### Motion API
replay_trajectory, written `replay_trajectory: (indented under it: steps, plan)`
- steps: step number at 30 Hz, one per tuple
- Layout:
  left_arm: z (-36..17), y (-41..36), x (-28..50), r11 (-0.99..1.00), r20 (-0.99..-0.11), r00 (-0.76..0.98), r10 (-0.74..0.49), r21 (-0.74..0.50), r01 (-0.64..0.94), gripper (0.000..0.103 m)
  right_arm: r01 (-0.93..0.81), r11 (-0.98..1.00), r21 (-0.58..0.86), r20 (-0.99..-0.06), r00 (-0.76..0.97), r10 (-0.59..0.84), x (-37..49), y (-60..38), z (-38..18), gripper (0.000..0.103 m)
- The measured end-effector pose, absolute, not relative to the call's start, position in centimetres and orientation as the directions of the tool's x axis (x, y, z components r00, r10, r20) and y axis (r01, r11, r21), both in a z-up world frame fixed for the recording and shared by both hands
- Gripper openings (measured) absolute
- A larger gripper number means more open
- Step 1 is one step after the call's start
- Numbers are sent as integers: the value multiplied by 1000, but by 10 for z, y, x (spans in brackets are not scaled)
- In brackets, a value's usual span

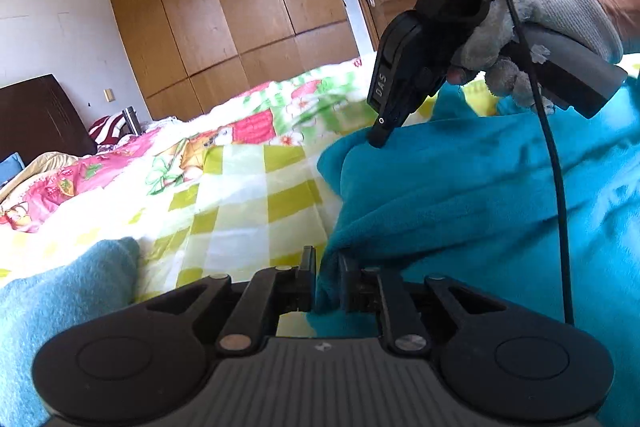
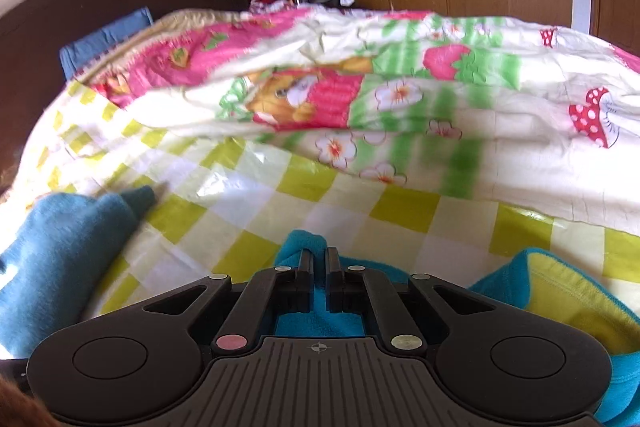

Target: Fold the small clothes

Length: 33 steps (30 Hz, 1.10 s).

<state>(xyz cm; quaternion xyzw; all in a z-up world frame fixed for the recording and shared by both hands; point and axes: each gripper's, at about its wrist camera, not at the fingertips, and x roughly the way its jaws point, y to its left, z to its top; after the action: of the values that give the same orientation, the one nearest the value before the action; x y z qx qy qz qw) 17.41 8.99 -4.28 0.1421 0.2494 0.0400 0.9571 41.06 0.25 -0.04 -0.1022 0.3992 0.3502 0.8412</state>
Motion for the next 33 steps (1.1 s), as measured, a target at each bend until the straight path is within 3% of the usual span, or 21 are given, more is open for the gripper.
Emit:
replay_trajectory:
  steps: [2, 5, 9, 12, 17, 19, 24, 26, 27, 30, 33]
  plan:
    - [-46, 92, 171, 954, -457, 875, 161, 299, -19, 39, -645, 762, 61, -780, 446, 439, 410, 13, -28, 10]
    - [-43, 99, 167, 961, -453, 876, 163, 274, -37, 53, -594, 798, 101, -731, 499, 465, 399, 0, -27, 14]
    - [-33, 105, 159, 970, -439, 883, 168, 234, -68, 53, -533, 834, 146, -613, 613, 499, 364, -35, 5, 18]
    - [-29, 99, 156, 966, -431, 886, 173, 249, -68, 54, -532, 833, 154, -585, 630, 511, 328, -64, 11, 22]
    - [-54, 88, 173, 955, -556, 813, 172, 296, 1, 54, -395, 915, 84, -656, 669, 349, 303, -118, -14, 24]
    - [-50, 86, 168, 954, -539, 823, 180, 299, -13, 53, -298, 950, 96, -699, 659, 277, 304, -147, -25, 24]
    - [-19, 72, 150, 953, -447, 873, 194, 298, -59, 53, -138, 968, 210, -554, 799, 234, 255, -223, 11, 24]
    - [-9, 62, 150, 962, -431, 889, 153, 271, -35, 54, -24, 976, 217, -514, 847, 135, 238, -257, 17, 32]
    - [-5, 54, 153, 968, -432, 893, 124, 251, -13, 54, 32, 977, 209, -507, 858, 80, 235, -273, 18, 39]
    - [-3, 26, 167, 981, -461, 887, 21, 179, 69, 54, 183, 975, 128, -507, 857, -95, 240, -312, 13, 40]
    - [-6, -4, 177, 973, -460, 887, -33, 189, 134, 54, 242, 965, 96, -505, 847, -162, 253, -338, 3, 44]
